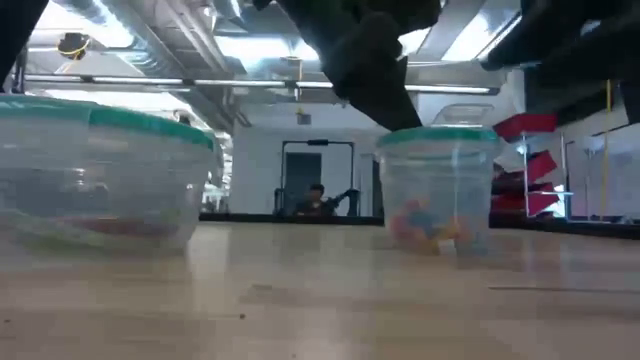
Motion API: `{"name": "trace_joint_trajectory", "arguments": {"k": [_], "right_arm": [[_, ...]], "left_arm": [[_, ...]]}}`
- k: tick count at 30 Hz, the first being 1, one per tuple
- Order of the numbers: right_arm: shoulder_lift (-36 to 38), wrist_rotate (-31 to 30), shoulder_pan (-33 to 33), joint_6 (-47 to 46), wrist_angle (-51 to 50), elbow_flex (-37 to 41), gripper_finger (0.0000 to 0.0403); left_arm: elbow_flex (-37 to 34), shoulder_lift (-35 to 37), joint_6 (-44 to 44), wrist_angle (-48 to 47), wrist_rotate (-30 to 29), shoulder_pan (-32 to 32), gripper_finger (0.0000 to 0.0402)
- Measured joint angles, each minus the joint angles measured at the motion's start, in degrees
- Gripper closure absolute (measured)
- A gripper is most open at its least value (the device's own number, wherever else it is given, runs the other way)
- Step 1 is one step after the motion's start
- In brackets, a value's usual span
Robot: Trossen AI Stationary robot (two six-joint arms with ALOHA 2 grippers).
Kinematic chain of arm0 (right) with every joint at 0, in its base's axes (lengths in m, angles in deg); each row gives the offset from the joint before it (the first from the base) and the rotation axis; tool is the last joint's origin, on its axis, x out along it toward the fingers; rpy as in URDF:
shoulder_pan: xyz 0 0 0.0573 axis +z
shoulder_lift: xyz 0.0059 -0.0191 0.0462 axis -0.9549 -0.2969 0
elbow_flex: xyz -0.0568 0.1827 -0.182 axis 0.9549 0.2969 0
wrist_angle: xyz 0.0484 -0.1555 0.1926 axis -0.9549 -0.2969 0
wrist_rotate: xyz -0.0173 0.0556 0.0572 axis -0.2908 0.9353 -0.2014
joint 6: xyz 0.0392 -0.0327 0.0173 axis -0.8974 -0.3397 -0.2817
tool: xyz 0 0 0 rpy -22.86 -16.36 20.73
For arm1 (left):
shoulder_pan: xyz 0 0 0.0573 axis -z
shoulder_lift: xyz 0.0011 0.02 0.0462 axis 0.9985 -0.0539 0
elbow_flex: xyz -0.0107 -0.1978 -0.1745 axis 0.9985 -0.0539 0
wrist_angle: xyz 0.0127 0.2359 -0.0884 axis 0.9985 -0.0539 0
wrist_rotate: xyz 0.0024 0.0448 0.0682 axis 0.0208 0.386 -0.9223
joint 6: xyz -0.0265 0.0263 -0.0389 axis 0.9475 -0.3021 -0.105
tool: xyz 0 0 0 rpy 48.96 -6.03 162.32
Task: Sort candy
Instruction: Open the top small transparent bin
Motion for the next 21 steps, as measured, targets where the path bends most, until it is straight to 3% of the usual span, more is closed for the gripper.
{"name": "trace_joint_trajectory", "arguments": {"k": [14, 21], "right_arm": [[-7.1, -3.3, -3.7, 4.3, 7.6, 0.0, 0.0243], [-7.1, -2.6, -3.7, 1.0, 11.4, 0.0, 0.0341]], "left_arm": [[-0.1, 4.0, -0.1, -0.5, -2.9, 3.8, 0.0399], [0.0, 7.8, -1.1, -0.7, -8.5, 6.3, 0.0399]]}}
